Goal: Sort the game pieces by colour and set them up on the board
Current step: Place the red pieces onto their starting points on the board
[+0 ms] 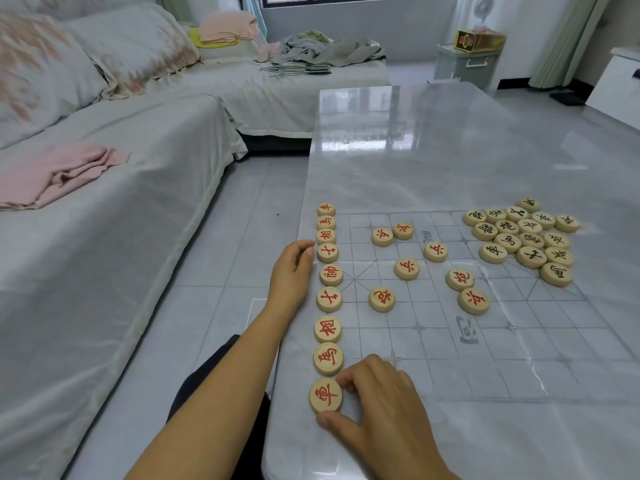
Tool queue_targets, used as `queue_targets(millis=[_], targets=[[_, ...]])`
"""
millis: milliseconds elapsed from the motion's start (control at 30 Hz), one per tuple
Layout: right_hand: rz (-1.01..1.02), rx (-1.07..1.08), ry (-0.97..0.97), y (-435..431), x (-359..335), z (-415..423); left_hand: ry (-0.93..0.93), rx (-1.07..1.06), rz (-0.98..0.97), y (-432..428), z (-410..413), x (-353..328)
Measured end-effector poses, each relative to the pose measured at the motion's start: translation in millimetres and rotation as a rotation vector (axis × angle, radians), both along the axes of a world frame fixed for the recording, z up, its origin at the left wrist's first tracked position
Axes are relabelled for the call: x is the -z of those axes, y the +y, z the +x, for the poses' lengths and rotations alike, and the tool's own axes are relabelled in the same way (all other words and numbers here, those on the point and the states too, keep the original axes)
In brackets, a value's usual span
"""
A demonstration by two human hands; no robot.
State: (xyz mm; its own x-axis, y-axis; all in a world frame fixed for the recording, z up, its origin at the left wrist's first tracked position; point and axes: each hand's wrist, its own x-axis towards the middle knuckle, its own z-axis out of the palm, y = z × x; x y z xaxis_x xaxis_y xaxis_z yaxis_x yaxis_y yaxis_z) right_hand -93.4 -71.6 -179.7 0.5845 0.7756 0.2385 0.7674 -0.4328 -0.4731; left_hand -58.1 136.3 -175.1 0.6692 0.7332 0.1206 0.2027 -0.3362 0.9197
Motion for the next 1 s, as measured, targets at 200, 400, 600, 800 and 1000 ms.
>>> queue_targets(millis=[200,400,600,800,1000], targets=[[0.056,0.029,-0.027,1.0,3.7,0.1,0.003,0.008,0.019,-0.5,0.6,0.1],[0.047,0.039,-0.031,1.7,3.4,1.2,0.008,0.000,0.021,-0.6,0.1,-0.4],[0.030,0.020,0.040,1.6,1.0,0.9,-0.001,0.006,0.016,-1.5,-0.5,-1.3],[0.044,-0.026,0.332,-5.4,-5.5,1.9,0.002,0.011,0.031,-1.6,-1.1,-1.4],[0.221,-0.003,0.541,-22.1,-23.3,29.5,0.010,0.012,0.030,-3.2,-2.4,-3.2]])
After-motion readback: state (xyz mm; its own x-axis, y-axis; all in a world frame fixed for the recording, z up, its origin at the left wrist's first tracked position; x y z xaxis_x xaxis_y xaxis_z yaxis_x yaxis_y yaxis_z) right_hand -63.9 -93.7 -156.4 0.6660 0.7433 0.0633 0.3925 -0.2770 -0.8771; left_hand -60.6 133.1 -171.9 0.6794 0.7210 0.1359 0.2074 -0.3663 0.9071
